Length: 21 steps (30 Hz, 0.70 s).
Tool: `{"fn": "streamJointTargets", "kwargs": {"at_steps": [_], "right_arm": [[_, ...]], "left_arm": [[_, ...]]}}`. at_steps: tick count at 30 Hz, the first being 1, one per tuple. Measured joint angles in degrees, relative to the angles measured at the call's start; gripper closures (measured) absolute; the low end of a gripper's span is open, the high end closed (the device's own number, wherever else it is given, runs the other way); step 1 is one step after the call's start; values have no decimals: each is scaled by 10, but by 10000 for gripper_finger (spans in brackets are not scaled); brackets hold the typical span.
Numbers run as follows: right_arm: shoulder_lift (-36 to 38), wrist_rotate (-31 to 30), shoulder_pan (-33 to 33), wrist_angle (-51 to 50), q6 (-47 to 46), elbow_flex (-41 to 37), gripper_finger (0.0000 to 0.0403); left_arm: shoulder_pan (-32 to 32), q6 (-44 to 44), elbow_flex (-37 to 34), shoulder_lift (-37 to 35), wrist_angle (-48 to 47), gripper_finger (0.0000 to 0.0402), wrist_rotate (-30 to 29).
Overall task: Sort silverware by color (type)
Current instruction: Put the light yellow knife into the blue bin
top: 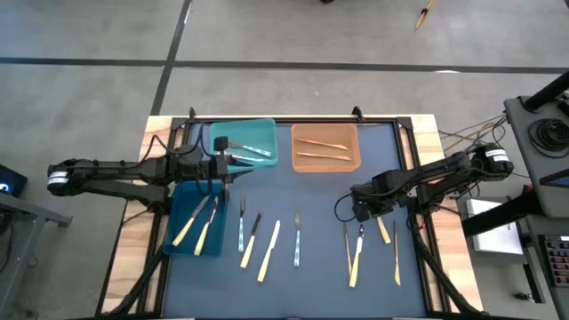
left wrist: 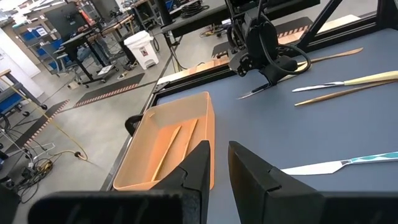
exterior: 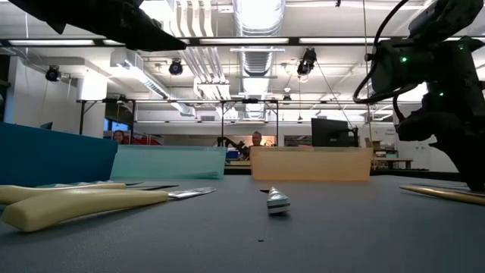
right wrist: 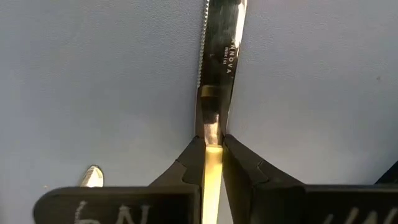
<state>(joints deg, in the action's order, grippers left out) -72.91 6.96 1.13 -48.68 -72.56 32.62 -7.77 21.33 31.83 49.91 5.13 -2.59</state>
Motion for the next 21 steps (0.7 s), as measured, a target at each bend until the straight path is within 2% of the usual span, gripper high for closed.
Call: {"fn": "streamJointTargets", "kwargs": {"at_steps": [7, 12, 17, 21], "right_arm": [[27, -55, -1, -36, 18, 28, 379], [51, -70, 0, -67, 40, 72, 380], [70, -100, 0, -53, 93, 122, 380], [76, -121, -1, 6, 155, 151, 380]], "left_arm": [[0, -10, 0, 0, 0, 361, 0], [0, -11, 0, 0, 1, 361, 0], [0, -13, 0, 0, 10, 361, 0], [0, -15, 0, 0, 16, 361, 1]]}}
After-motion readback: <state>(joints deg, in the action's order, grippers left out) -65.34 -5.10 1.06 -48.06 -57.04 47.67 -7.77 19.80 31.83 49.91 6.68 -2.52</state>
